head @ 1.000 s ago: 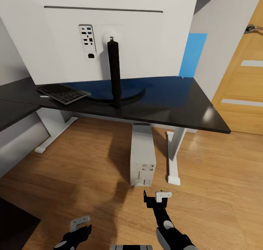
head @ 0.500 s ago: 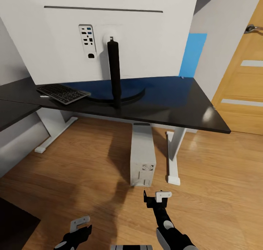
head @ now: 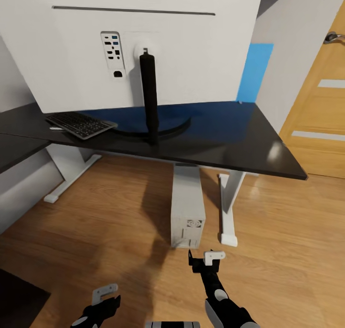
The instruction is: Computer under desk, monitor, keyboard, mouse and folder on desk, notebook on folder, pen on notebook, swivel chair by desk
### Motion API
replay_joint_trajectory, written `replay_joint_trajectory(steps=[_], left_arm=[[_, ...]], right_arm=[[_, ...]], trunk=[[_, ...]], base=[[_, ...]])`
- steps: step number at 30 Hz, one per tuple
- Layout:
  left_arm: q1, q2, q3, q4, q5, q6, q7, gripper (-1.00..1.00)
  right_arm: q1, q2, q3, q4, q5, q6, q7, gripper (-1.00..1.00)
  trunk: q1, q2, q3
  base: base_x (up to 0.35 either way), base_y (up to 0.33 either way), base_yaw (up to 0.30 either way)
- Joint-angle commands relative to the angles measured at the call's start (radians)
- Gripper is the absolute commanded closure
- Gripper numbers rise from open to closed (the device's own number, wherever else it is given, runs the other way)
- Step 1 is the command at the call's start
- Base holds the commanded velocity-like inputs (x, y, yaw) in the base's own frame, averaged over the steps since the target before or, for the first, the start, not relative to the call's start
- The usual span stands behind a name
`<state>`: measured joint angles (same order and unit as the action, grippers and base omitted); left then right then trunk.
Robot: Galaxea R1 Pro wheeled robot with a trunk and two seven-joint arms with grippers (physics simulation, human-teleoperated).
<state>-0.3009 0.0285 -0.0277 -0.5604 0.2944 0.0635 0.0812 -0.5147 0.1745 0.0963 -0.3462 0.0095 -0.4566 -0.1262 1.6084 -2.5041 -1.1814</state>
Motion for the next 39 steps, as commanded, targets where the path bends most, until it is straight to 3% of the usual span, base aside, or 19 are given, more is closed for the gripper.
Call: replay_joint_trajectory(steps=[1, 15, 31, 39], left_arm=[[0.000, 0.001, -0.003, -0.003, 0.008, 0.006, 0.005, -1.00], [0.000, 0.002, -0.003, -0.003, 0.008, 0.006, 0.005, -1.00], [0.000, 0.002, -0.003, -0.001, 0.008, 0.006, 0.005, -1.00], [0.000, 0.002, -0.003, -0.001, 0.008, 0.006, 0.005, -1.00]], right_arm=[[-0.001, 0.000, 0.006, 0.001, 0.001, -0.002, -0.009, -1.00], [-0.001, 0.000, 0.006, 0.001, 0.001, -0.002, -0.009, -1.00], [-0.001, 0.000, 0.006, 0.001, 0.001, -0.002, -0.009, -1.00], [-0.001, 0.000, 0.006, 0.001, 0.001, -0.002, -0.009, -1.00]], trunk=[[0.000, 0.000, -0.001], [0.000, 0.000, -0.001], [0.000, 0.000, -0.001], [0.000, 0.000, -0.001]], base=[[0.164, 0.000, 0.000], [0.067, 0.000, 0.000], [0.253, 0.000, 0.000], [0.059, 0.000, 0.000]])
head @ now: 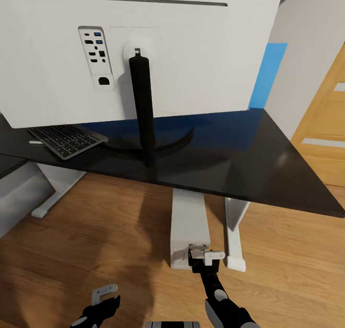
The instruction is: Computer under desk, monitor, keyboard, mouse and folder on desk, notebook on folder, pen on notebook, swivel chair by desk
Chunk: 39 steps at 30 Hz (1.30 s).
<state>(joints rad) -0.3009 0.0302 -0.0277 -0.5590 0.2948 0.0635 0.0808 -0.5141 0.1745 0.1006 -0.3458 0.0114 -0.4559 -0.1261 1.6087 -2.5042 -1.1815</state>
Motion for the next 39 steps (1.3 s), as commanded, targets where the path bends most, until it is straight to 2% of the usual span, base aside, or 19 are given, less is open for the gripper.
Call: replay_joint_trajectory(steps=[1, 23, 39], left_arm=[[0.000, 0.001, -0.003, -0.002, 0.007, 0.005, 0.005, -1.00], [0.000, 0.001, -0.003, -0.002, 0.007, 0.005, 0.005, -1.00], [0.000, 0.001, -0.003, -0.002, 0.007, 0.005, 0.005, -1.00]], right_arm=[[-0.001, 0.000, 0.002, 0.001, -0.001, -0.003, -0.009, -1.00], [-0.001, 0.000, 0.002, 0.001, 0.001, -0.003, -0.009, -1.00], [-0.001, 0.000, 0.002, 0.001, 0.000, -0.003, -0.009, -1.00]], trunk=[[0.000, 0.000, -0.001], [0.000, 0.000, -0.001], [0.000, 0.000, -0.001]], base=[[0.011, 0.000, 0.000], [0.036, 0.000, 0.000], [0.165, 0.000, 0.000]])
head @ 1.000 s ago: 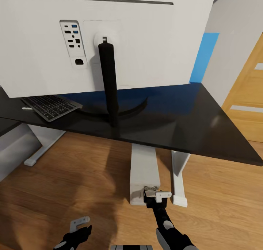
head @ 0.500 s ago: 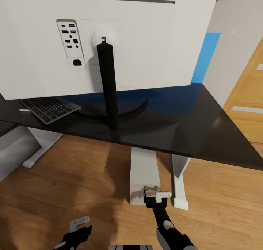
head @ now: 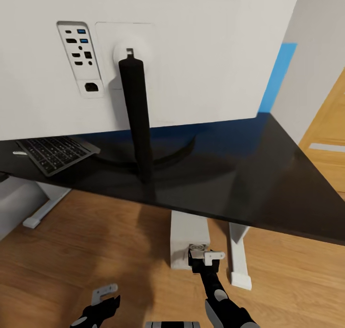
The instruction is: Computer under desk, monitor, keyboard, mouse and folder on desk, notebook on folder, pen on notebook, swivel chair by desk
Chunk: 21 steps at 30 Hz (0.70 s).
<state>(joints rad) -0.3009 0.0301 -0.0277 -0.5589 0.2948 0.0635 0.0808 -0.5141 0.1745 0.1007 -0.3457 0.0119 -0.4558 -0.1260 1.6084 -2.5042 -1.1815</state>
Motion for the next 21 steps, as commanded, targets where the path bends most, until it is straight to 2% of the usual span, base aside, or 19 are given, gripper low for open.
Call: replay_joint_trajectory(steps=[1, 14, 21], left_arm=[[0.000, 0.001, -0.003, -0.002, 0.007, 0.005, 0.005, -1.00], [0.000, 0.001, -0.003, -0.002, 0.007, 0.005, 0.005, -1.00], [0.000, 0.001, -0.003, -0.001, 0.009, 0.005, 0.006, -1.00]], right_arm=[[-0.001, 0.000, 0.002, 0.001, -0.001, -0.003, -0.009, -1.00], [-0.001, 0.000, 0.002, 0.001, -0.001, -0.003, -0.009, -1.00], [-0.001, 0.000, 0.002, 0.000, -0.001, -0.003, -0.009, -1.00]], trunk=[[0.000, 0.000, -0.001], [0.000, 0.000, -0.001], [0.000, 0.000, -0.001]], base=[[0.204, 0.000, 0.000], [0.206, 0.000, 0.000], [0.090, 0.000, 0.000]])
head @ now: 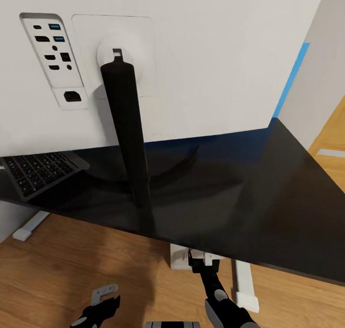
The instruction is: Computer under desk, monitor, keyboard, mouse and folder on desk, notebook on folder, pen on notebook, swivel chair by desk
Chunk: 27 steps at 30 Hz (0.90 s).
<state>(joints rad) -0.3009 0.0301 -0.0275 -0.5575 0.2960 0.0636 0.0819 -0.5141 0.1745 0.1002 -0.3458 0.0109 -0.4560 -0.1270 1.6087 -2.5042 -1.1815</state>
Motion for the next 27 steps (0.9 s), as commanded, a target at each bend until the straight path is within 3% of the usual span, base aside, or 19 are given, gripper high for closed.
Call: replay_joint_trajectory(steps=[1, 27], left_arm=[[0.000, 0.001, -0.003, -0.002, 0.007, 0.005, 0.005, -1.00], [0.000, 0.001, -0.003, 0.010, 0.008, 0.003, 0.004, -1.00]], right_arm=[[-0.001, 0.000, 0.003, 0.001, 0.000, -0.003, -0.008, -1.00], [-0.001, 0.000, 0.003, 0.001, 0.000, -0.003, -0.008, -1.00]], trunk=[[0.000, 0.000, -0.001], [0.000, 0.000, -0.001]], base=[[0.025, 0.000, 0.000], [0.012, 0.000, 0.000]])
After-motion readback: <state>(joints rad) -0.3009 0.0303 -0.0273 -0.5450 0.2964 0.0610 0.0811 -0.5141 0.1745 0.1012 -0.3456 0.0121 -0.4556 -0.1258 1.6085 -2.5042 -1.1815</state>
